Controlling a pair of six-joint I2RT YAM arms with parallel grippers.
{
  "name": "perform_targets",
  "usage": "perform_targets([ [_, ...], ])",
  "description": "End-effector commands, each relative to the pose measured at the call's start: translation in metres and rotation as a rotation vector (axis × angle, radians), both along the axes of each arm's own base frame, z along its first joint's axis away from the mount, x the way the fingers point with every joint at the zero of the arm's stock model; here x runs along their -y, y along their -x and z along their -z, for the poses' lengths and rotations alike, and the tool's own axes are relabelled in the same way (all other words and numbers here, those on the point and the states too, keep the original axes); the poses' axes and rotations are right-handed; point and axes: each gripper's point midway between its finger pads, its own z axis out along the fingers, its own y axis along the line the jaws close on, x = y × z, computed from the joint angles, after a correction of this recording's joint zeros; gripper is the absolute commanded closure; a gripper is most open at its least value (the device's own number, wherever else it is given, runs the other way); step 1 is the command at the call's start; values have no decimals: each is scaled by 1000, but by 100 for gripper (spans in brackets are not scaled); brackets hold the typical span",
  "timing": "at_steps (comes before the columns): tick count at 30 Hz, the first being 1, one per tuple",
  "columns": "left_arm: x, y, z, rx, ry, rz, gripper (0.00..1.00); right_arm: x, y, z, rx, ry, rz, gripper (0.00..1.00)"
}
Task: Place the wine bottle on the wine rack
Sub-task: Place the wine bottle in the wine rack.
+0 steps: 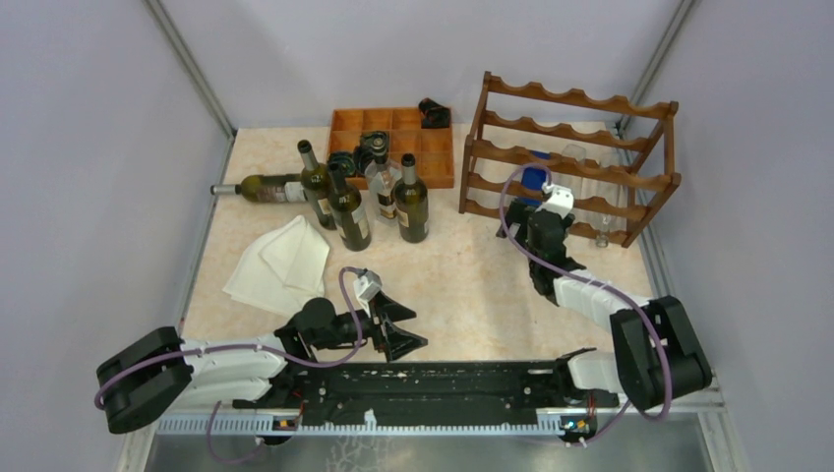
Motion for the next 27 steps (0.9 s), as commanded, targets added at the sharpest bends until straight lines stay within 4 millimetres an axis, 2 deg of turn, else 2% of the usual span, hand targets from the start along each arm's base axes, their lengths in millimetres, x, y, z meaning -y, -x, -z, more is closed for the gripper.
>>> perform_targets([
  [1,-2,-1,-5,19,21,-9,2,2,-23,-21,54,-1,41,2],
  [8,-3,-3,-5,21,20,-17,2,4,-35,-11,20,42,57,8],
  [12,-3,-3,-5,20,18,-20,2,5,-38,-10,23,40,71,19],
  [17,-4,-3,-6,24,19,-21,2,5,-38,-7,23,18,85,42],
  [24,-4,-3,-6,25,18,-21,2,8,-26,-3,65,-84,96,77],
  [27,-5,-3,-5,26,16,-23,2,13,-21,-7,106,-145,108,83],
])
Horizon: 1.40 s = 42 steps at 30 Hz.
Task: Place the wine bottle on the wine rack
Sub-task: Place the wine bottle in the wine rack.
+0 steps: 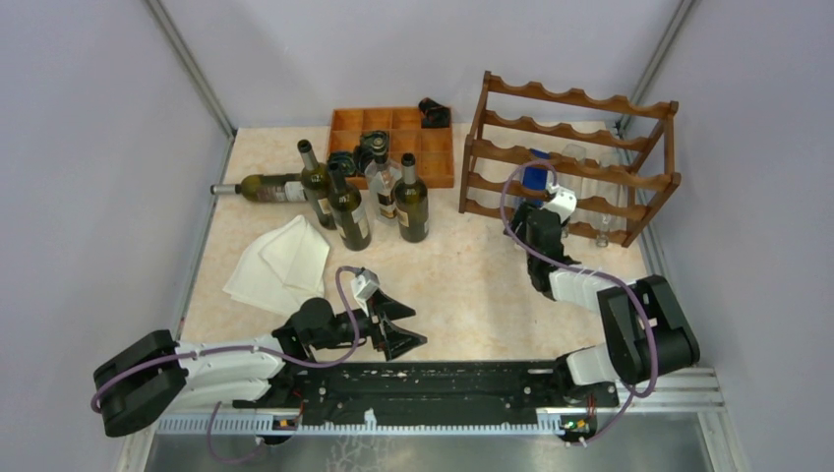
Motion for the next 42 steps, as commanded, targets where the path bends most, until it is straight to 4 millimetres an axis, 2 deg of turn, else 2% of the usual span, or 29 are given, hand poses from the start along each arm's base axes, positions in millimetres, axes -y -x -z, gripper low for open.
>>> perform_targets([
  [1,-4,-2,1,15,0,-13,2,5,-1,-29,148,-139,28,85],
  [15,-7,-1,3,12,0,-19,2,17,14,-34,339,-374,52,100],
  [24,-6,-1,5,8,-5,-16,2,16,19,-37,463,-498,77,100],
  [34,-6,-2,5,10,-7,-20,2,29,29,-38,561,-573,177,100],
  [42,-6,-1,6,9,-11,-17,2,16,18,-48,594,-618,180,100],
])
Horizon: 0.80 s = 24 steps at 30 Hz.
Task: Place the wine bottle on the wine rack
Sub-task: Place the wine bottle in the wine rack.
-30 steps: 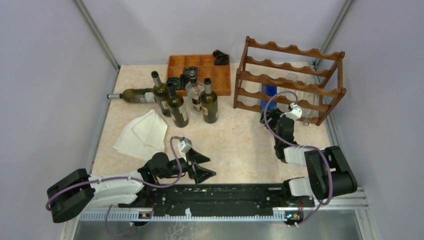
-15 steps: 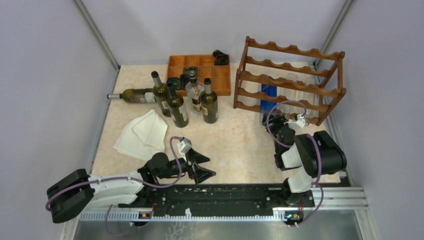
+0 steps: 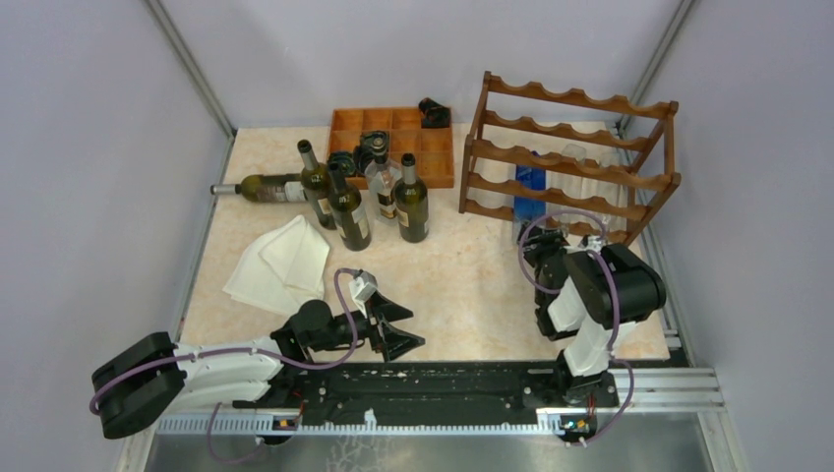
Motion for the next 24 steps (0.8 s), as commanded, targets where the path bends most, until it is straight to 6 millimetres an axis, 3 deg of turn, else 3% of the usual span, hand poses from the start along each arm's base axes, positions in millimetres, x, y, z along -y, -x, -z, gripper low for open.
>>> perform_targets([
  [1,-1,-2,0,14,-1,-8,2,3,-11,-51,203,-70,69,100],
  [12,-2,-3,-1,24,-8,-11,2,5,-18,-64,249,-125,117,100],
  [24,-2,-3,-1,30,-9,-9,2,4,-19,-91,317,-96,113,100],
])
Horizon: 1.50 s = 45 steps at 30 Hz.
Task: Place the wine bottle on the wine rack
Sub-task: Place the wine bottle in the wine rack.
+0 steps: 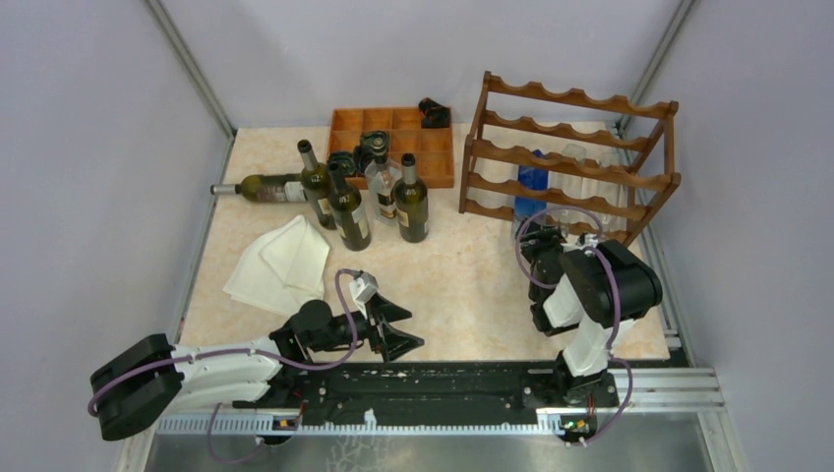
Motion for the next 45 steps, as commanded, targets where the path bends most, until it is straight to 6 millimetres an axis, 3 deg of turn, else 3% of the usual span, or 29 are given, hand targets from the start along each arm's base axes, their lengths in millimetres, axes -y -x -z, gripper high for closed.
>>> perform_targets([
  [1,0,-3,-6,26,13,-5,2,4,-9,-89,312,-69,42,100],
  [25,-1,-1,-6,24,18,-4,2,10,2,-132,433,-127,55,100],
  [45,-2,-1,-6,25,18,-6,2,9,-1,-147,474,-127,51,100],
])
